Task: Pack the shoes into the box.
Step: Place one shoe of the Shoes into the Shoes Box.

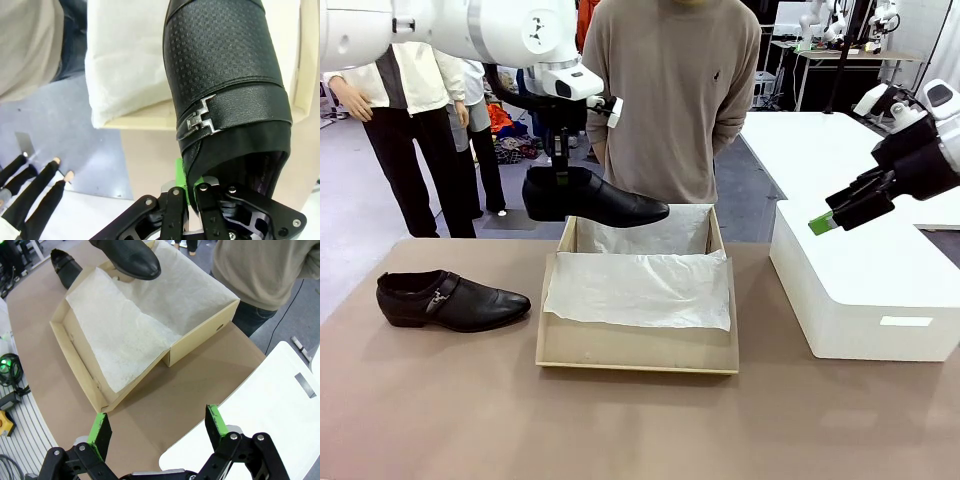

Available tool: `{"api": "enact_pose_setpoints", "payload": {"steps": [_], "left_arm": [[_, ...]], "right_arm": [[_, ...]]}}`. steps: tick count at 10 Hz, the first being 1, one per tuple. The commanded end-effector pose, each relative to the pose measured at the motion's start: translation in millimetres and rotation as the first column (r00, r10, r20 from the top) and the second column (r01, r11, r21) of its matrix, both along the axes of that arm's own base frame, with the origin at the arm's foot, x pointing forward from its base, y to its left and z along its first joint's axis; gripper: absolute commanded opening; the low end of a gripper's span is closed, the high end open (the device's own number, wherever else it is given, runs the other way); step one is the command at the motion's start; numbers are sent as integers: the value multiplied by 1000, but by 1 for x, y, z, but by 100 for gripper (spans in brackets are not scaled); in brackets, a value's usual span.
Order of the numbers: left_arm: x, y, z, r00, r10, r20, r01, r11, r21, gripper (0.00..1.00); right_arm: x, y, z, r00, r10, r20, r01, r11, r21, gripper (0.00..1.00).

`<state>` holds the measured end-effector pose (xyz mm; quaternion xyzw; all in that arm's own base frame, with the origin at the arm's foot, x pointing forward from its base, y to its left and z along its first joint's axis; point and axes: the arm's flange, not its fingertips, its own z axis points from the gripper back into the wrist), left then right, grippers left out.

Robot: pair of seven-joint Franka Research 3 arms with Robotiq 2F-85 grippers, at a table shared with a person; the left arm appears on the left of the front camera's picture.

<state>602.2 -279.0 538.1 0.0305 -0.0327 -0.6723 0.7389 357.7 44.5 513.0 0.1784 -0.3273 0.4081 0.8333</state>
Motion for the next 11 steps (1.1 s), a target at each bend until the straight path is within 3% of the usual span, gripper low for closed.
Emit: {"api": "enact_pose_setpoints", "payload": {"steps": [1, 4, 8, 11], "left_arm": [[12, -25, 9, 1000, 0, 20, 1, 1000, -24, 0], [21, -54, 2, 1000, 9, 27, -8, 1000, -17, 0], [28, -75, -24, 996, -64, 59, 66, 998, -23, 0], [34, -72, -48, 997, -69, 35, 70, 997, -37, 0]], "right_arm": [[3, -2, -1, 1000, 24, 18, -24, 1000, 15, 100], [3, -2, -1, 1000, 24, 18, -24, 1000, 15, 100], [3, -2, -1, 1000, 24, 18, -24, 1000, 15, 100], [3, -2, -1, 1000, 24, 18, -24, 1000, 15, 100]]}}
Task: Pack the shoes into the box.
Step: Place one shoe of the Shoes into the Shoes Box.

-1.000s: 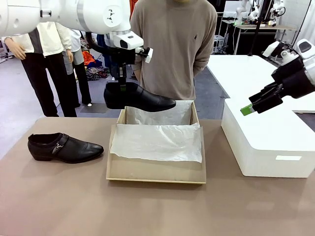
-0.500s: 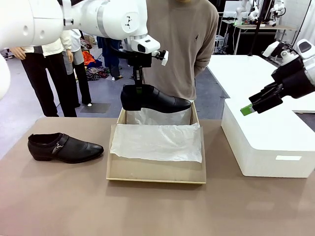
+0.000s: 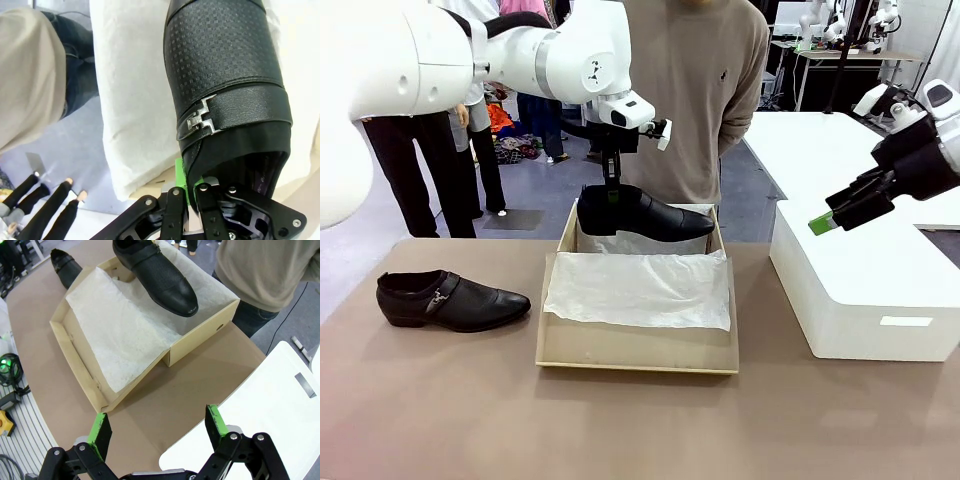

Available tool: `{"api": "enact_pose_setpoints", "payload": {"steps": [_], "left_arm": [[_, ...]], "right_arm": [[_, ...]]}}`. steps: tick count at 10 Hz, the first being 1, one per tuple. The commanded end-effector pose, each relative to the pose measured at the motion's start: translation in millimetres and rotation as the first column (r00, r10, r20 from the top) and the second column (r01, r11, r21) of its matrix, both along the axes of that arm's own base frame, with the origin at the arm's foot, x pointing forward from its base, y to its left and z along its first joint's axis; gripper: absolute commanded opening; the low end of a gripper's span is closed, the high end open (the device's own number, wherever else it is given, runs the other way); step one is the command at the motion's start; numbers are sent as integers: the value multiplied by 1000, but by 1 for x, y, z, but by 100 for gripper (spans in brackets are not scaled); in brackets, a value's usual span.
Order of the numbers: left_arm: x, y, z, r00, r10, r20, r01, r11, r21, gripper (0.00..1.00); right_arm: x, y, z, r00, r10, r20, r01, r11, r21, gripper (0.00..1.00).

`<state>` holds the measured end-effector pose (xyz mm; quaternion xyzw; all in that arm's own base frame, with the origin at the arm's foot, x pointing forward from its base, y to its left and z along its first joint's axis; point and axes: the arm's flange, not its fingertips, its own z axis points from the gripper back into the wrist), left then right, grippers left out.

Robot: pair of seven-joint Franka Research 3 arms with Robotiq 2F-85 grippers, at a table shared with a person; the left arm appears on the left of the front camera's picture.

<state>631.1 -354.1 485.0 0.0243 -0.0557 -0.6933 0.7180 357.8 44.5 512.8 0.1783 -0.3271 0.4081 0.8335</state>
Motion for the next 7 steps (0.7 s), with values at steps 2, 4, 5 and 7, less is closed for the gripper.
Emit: {"api": "enact_pose_setpoints", "payload": {"steps": [2, 4, 5, 7], "left_arm": [[9, 7, -6, 1000, -19, 4, 19, 1000, 7, 0], [13, 10, -14, 1000, -17, 7, 17, 1000, 3, 0], [13, 11, -20, 1000, -9, 10, 9, 1000, 1, 0], [14, 9, -32, 1000, -23, 11, 23, 1000, -4, 0]], "right_arm": [[3, -2, -1, 1000, 24, 18, -24, 1000, 16, 100], [3, -2, -1, 1000, 24, 18, -24, 1000, 16, 100], [3, -2, -1, 1000, 24, 18, -24, 1000, 16, 100], [3, -2, -1, 1000, 24, 18, -24, 1000, 16, 100]]}}
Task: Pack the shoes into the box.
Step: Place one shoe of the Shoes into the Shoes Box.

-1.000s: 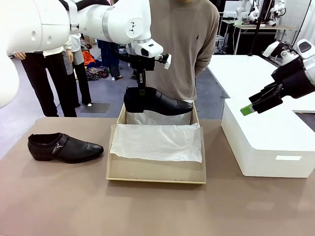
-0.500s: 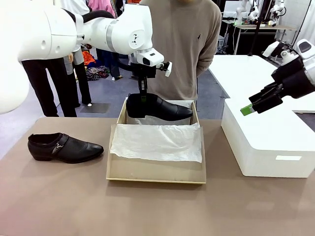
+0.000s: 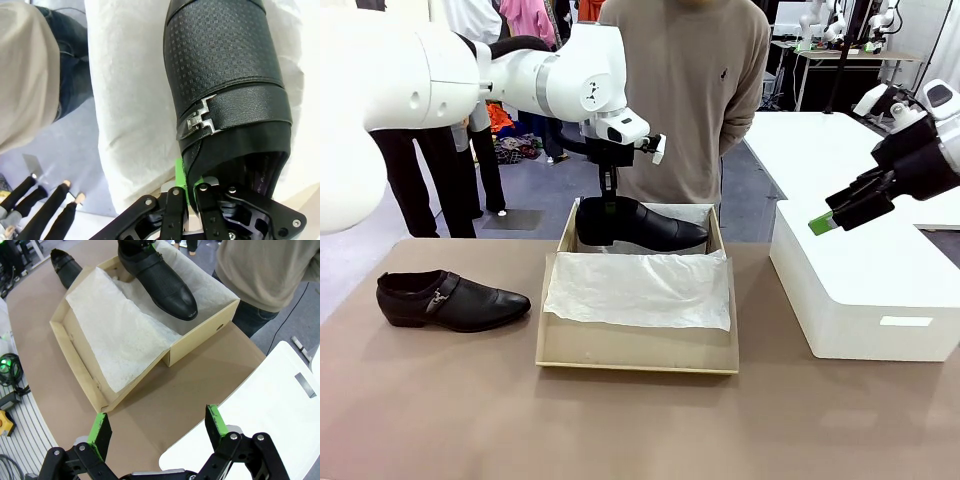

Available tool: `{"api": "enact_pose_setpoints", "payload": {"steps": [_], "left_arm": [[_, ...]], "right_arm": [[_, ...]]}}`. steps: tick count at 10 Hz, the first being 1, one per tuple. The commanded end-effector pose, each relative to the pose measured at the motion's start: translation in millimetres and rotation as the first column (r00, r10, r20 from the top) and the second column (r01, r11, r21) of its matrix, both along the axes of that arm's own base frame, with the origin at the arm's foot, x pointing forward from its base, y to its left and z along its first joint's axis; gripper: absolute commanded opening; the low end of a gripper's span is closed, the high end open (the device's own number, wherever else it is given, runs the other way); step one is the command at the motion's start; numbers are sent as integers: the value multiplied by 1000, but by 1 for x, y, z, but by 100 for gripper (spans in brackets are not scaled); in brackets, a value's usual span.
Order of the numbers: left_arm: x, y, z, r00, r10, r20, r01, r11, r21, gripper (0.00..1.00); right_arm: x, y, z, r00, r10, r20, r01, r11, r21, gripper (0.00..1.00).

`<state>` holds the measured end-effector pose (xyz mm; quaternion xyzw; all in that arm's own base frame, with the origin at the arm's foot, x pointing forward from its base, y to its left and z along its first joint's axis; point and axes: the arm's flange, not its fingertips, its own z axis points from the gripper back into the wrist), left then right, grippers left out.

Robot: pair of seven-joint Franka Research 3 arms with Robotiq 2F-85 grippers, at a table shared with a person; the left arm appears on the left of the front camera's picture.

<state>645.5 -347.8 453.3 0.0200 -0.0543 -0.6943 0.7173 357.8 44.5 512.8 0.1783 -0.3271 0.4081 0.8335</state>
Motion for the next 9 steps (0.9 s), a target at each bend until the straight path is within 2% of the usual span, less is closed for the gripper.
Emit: {"api": "enact_pose_setpoints", "payload": {"steps": [1, 5, 9], "left_arm": [[3, 1, -7, 1000, -27, 14, 27, 1000, -5, 0], [4, -2, -28, 999, -26, -19, 26, 1000, 10, 0], [4, -4, -38, 1000, -12, -18, 13, 1000, 20, 0]], "right_arm": [[3, -2, -1, 1000, 24, 18, -24, 1000, 16, 100], [3, -2, -1, 1000, 24, 18, -24, 1000, 16, 100], [3, -2, -1, 1000, 24, 18, -24, 1000, 16, 100]]}}
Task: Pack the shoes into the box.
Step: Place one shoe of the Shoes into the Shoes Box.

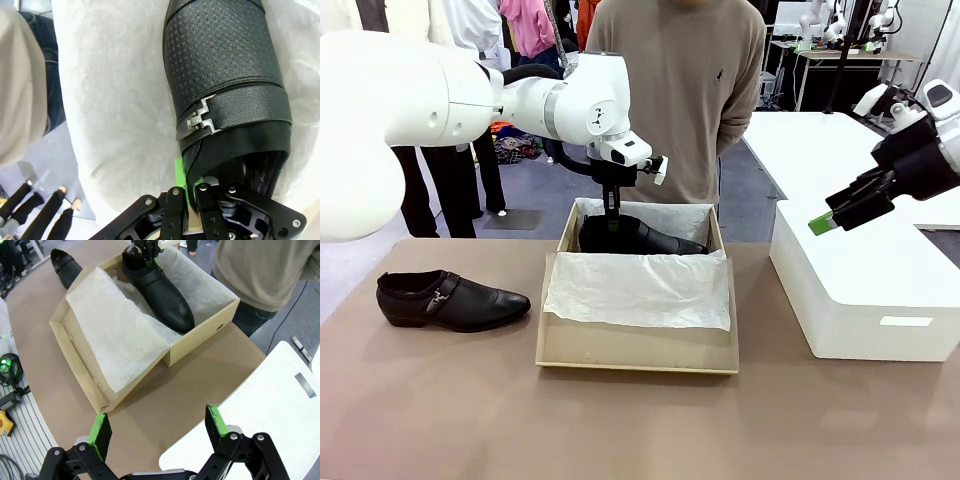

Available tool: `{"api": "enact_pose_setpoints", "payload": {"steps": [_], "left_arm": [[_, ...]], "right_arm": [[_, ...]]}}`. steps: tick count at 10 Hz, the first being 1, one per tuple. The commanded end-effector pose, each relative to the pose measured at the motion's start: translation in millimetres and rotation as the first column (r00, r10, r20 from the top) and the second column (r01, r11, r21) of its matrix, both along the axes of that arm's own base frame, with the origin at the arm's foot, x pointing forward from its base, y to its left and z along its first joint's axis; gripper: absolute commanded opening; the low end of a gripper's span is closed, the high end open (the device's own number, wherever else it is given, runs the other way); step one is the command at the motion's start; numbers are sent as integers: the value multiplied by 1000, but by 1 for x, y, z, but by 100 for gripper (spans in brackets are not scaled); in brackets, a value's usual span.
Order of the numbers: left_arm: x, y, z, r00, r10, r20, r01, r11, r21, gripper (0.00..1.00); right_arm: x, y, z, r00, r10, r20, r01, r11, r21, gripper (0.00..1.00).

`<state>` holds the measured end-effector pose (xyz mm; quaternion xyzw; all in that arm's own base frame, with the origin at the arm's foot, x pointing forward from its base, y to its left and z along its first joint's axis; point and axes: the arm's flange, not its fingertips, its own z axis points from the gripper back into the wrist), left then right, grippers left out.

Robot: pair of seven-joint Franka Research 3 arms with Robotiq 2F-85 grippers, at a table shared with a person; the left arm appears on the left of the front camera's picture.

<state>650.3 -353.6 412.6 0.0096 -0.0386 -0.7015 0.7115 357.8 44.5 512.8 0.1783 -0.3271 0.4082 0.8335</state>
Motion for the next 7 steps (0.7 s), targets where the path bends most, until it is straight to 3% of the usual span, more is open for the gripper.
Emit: {"api": "enact_pose_setpoints", "payload": {"steps": [1, 6, 7], "left_arm": [[0, 1, 3, 1000, 9, 23, -9, 1000, 7, 0], [3, 4, 5, 998, 47, 37, -47, 999, -6, 96], [1, 7, 11, 998, 48, 37, -48, 999, -3, 100]], "right_arm": [[3, -2, -1, 1000, 24, 18, -24, 1000, 16, 100], [3, -2, -1, 1000, 24, 18, -24, 1000, 16, 100], [3, -2, -1, 1000, 24, 18, -24, 1000, 16, 100]]}}
